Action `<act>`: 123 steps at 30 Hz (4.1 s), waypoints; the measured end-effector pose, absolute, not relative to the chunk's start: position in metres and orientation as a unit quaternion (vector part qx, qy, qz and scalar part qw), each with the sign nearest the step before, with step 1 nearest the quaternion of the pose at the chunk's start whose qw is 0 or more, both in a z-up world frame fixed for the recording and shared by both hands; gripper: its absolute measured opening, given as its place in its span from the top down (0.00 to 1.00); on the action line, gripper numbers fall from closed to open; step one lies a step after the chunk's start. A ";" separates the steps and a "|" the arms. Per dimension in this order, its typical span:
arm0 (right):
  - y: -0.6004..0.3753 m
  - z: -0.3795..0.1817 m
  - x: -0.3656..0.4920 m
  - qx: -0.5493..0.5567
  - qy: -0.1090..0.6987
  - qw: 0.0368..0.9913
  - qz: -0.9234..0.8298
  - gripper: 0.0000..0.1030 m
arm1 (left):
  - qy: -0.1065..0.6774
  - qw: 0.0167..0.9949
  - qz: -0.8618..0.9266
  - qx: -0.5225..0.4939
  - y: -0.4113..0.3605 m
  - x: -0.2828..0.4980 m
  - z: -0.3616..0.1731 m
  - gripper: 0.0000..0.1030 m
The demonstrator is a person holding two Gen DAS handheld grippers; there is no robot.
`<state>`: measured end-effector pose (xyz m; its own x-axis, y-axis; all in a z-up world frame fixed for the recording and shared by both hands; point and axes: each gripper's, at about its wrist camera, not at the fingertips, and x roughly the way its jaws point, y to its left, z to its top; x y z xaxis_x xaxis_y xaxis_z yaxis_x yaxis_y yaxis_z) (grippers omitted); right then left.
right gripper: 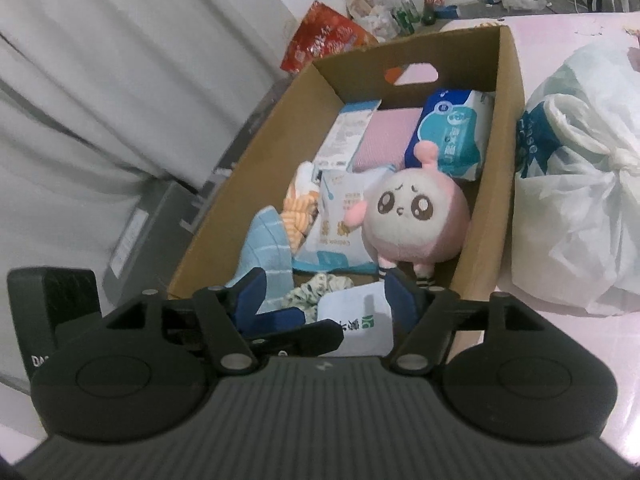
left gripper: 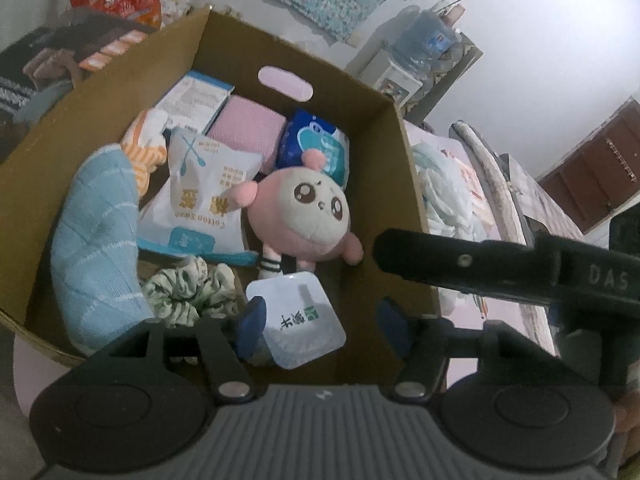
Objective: Organize soft objects
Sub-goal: 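Lower the container into the box and open the right tool, then move the right tool back to the gold tissue pack on the bed, then close the right tool on the gold tissue pack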
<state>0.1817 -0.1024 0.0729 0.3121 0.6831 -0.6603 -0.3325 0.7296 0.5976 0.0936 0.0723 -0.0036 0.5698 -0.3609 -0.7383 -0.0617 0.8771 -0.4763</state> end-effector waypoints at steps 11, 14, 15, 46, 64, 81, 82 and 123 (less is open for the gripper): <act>-0.169 0.082 0.159 0.272 0.428 0.799 0.322 0.32 | 0.416 0.885 -0.080 -0.195 0.057 0.084 0.023 0.27; -0.190 0.081 0.151 0.294 0.413 0.801 0.317 0.31 | 0.408 0.892 -0.082 -0.177 0.047 0.082 0.029 0.24; -0.198 0.080 0.149 0.300 0.408 0.803 0.314 0.31 | 0.405 0.894 -0.083 -0.172 0.044 0.082 0.031 0.22; -0.373 -0.044 0.283 -0.020 0.427 0.895 0.126 0.37 | 0.406 0.910 -0.068 -0.049 -0.047 0.102 0.039 0.07; -0.370 -0.040 0.183 0.038 0.448 0.888 0.096 0.40 | 0.383 0.909 -0.163 -0.025 -0.095 0.073 0.051 0.07; -0.389 -0.035 0.038 0.190 0.418 0.883 0.098 0.37 | 0.405 0.876 -0.262 -0.012 -0.174 0.031 0.023 0.07; -0.393 -0.036 0.035 0.211 0.416 0.879 0.102 0.37 | 0.406 0.875 -0.263 -0.011 -0.176 0.029 0.023 0.07; -0.439 -0.075 0.058 0.397 0.420 0.808 0.117 0.69 | 0.510 0.802 -0.309 0.043 -0.280 0.083 -0.066 0.19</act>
<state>0.0581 -0.4385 -0.0752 0.6205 0.5213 -0.5858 0.1444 0.6583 0.7388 0.0833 -0.2797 -0.0658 0.2899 -0.4511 -0.8441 0.5389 0.8058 -0.2456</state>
